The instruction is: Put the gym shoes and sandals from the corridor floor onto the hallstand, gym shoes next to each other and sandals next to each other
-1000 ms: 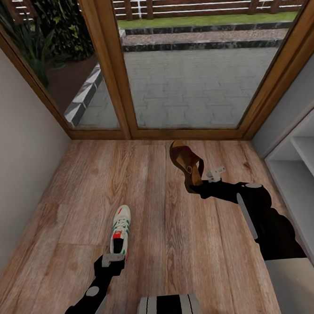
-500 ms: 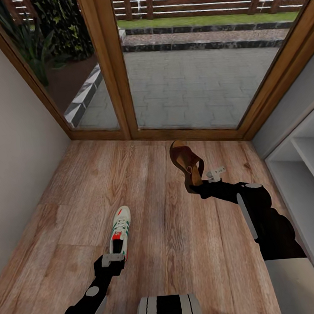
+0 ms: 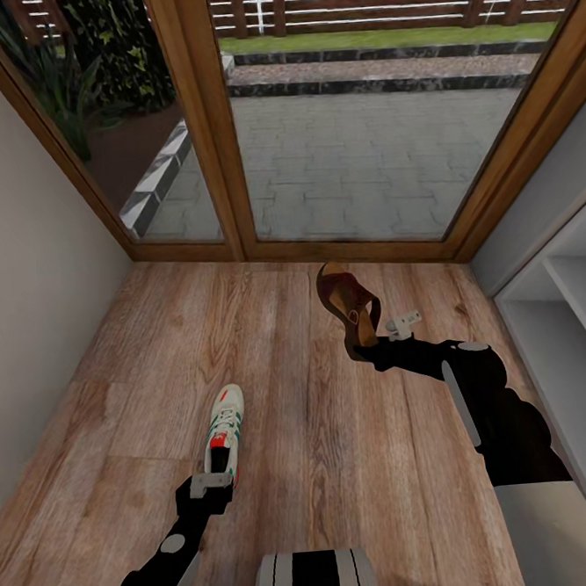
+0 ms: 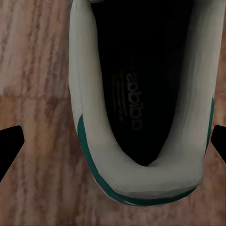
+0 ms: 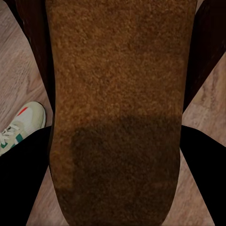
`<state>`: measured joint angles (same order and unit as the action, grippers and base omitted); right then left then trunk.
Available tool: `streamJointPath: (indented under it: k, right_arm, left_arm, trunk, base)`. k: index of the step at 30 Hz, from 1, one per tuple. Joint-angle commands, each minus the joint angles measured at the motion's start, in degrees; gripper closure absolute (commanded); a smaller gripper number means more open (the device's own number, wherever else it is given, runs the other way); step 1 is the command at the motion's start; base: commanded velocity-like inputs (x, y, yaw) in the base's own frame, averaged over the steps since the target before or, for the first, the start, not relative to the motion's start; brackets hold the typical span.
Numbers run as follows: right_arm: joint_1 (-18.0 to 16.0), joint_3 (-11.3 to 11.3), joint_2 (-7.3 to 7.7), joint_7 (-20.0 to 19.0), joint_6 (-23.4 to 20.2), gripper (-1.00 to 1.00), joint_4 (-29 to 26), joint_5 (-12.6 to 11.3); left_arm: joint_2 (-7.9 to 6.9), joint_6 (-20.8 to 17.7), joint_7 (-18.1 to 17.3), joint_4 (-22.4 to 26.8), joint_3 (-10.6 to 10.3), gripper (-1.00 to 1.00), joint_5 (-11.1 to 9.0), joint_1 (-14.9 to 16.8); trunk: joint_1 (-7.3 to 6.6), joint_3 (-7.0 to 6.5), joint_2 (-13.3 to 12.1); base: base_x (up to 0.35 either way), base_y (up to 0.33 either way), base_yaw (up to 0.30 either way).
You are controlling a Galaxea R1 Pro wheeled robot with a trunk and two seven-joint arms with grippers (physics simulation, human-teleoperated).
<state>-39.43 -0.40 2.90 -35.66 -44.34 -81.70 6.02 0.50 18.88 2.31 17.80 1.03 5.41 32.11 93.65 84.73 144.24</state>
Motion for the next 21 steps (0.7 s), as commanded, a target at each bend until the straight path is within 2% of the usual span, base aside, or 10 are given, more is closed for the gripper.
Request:
streamJointPath:
  k: [1, 7, 8, 21]
  right_arm:
    - [-0.03, -0.04, 0.0, -0.54, -0.14, 1.0, -0.06, 0.57]
    - [-0.03, -0.04, 0.04, -0.53, -0.14, 1.0, -0.04, 0.57]
    - [-0.03, -0.04, 0.05, -0.53, -0.14, 1.0, -0.04, 0.59]
    - [-0.03, -0.04, 0.08, -0.5, -0.14, 1.0, 0.05, 0.66]
  left_arm:
    - [0.02, 0.19, 0.24, -0.05, 0.11, -1.0, 0.57, 0.04]
    - [0.04, 0.06, 0.23, -0.05, 0.11, -1.0, 0.57, 0.04]
    - [0.05, 0.03, 0.23, -0.05, 0.11, 1.0, 0.57, 0.05]
    - [0.2, 0.11, 0.24, -0.05, 0.13, 1.0, 0.52, 0.06]
  trunk:
    - [-0.01, 0.03, 0.01]
    - [-0.01, 0.03, 0.01]
    - [-0.01, 0.03, 0.01]
    - [-0.01, 0.03, 0.01]
  base:
    - [0.0, 0.0, 0.0]
    - [0.0, 0.0, 0.0]
    - [0.0, 0.0, 0.0]
    - [0.0, 0.0, 0.0]
